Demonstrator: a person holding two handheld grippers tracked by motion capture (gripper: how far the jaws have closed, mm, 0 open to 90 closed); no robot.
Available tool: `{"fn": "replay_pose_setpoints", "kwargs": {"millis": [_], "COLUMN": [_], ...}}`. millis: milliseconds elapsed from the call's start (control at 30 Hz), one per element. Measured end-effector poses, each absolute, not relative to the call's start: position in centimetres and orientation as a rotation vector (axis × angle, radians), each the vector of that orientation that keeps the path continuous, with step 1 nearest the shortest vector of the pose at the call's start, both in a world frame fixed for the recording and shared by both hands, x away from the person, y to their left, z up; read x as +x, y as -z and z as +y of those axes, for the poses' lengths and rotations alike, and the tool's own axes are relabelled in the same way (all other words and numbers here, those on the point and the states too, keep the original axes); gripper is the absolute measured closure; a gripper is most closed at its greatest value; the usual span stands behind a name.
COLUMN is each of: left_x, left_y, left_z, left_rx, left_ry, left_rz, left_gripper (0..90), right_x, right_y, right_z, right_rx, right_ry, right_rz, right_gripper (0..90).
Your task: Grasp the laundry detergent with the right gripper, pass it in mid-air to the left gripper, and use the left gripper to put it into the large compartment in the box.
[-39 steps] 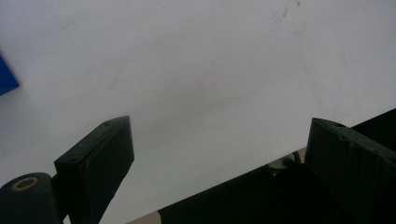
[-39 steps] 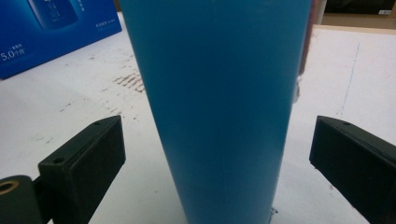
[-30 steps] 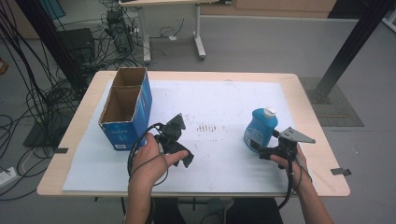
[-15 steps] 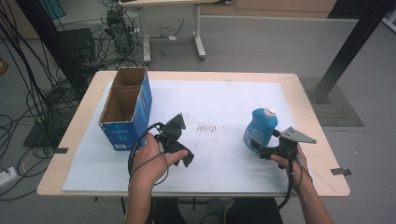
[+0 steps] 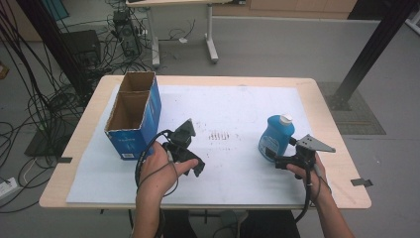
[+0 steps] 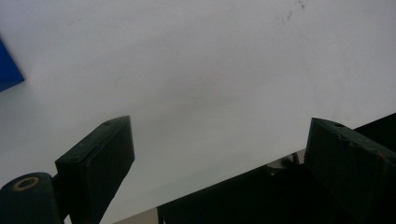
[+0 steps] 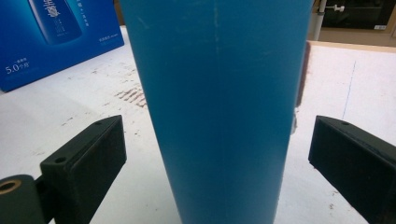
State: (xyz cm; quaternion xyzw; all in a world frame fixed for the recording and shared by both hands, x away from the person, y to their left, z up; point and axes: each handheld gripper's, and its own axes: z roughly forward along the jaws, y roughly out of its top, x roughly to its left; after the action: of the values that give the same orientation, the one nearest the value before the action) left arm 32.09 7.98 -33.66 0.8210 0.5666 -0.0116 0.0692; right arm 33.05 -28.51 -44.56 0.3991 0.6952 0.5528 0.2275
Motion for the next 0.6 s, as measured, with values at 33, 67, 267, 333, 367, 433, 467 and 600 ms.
{"fn": "replay_pose_setpoints", "kwargs": {"millis": [33, 67, 267, 333, 367, 433, 467, 600], "left_x": [32.09, 32.09, 32.03, 32.03, 32.0, 31.98, 31.97, 31.89], "left_y": [33.66, 33.66, 33.48, 33.43, 33.35, 33.33, 33.32, 33.44], "left_z": [7.94, 7.94, 7.76, 7.79, 7.8, 7.85, 7.88, 7.91], "left_rx": [2.471, 2.471, 2.474, 2.472, 2.471, 2.469, 2.468, 2.476], "left_ry": [0.03, 0.03, -0.007, -0.013, -0.028, -0.026, -0.025, -0.002], "left_rz": [1.699, 1.699, 1.683, 1.682, 1.684, 1.685, 1.684, 1.683], "left_gripper": [8.6, 8.5, 7.2, 7.2, 6.3, 6.4, 6.4, 7.7], "right_x": [33.04, 33.03, 32.99, 32.97, 32.96, 32.97, 32.97, 32.95], "right_y": [44.55, 44.56, 44.53, 44.52, 44.49, 44.46, 44.44, 44.45], "right_z": [-28.5, -28.48, -28.47, -28.48, -28.49, -28.51, -28.5, -28.47], "right_rx": [1.099, 1.099, 1.099, 1.1, 1.099, 1.099, 1.097, 1.099], "right_ry": [-1.525, -1.524, -1.525, -1.526, -1.526, -1.526, -1.526, -1.528], "right_rz": [1.915, 1.915, 1.916, 1.915, 1.915, 1.913, 1.912, 1.913], "right_gripper": [3.8, 3.8, 3.8, 3.8, 3.8, 3.8, 3.8, 3.8]}}
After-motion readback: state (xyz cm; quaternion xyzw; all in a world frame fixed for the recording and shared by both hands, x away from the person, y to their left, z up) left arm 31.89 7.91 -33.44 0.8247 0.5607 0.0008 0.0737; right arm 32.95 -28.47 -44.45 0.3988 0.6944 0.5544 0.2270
